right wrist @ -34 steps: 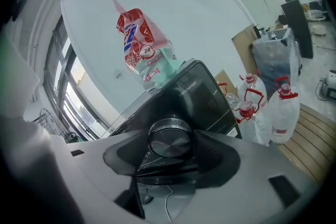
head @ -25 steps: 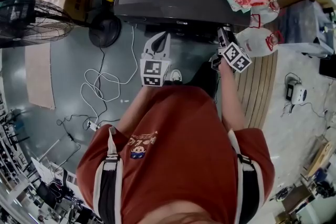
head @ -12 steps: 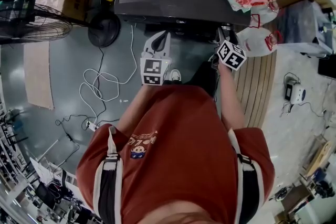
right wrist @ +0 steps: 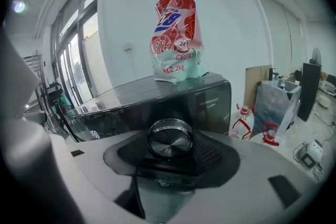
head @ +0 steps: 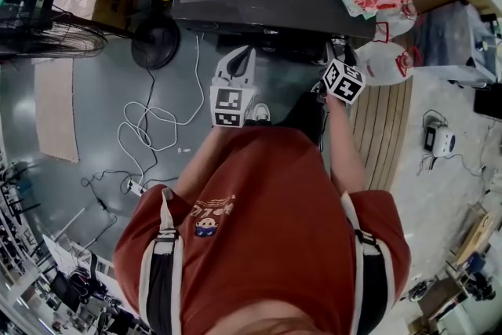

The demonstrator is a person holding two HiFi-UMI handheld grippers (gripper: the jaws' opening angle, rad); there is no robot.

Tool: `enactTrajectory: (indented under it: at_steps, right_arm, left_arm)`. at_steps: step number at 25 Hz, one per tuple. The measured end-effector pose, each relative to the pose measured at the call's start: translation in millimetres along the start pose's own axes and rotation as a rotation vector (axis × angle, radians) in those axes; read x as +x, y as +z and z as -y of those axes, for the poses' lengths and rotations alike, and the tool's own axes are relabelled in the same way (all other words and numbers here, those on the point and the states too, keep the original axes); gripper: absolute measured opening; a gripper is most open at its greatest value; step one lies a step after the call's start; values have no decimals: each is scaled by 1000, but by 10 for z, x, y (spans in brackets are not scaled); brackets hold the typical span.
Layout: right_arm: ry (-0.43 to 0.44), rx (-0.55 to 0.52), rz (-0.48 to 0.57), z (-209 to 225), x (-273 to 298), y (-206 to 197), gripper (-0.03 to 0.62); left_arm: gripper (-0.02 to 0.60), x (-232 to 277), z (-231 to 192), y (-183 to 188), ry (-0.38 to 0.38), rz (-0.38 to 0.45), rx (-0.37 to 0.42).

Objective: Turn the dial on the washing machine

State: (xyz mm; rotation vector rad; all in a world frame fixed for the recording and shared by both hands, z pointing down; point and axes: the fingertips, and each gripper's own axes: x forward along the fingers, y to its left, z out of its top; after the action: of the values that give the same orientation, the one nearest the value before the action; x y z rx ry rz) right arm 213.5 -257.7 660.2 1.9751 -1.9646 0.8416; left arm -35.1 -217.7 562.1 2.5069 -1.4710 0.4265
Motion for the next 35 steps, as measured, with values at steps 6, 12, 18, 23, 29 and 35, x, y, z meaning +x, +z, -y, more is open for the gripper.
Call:
enactTrajectory:
  at_steps: [6, 12, 18, 23, 29, 35]
  right_arm:
    - [-11, -8, -3, 4, 22, -2, 272]
    - [-27, -32, 0, -18, 9, 11, 272]
    - [-55, -100, 5, -41, -4, 5, 272]
    - [-81, -169, 7, -64, -9, 10, 272]
    - [-140, -316, -4, -106, -9, 6, 273]
    - [-209, -470, -29, -157, -42, 6, 272]
  left_arm:
    - [11, 5, -16, 13, -2, -2, -2]
    - [11, 5, -73, -31, 4, -10, -4]
    - [11, -23, -88, -15, 3, -5, -7]
    - [11, -37, -42, -74, -5, -17, 2]
    - [11, -48, -35, -67, -9, -4, 6]
    - [11, -81, -40, -67, -10, -3, 7]
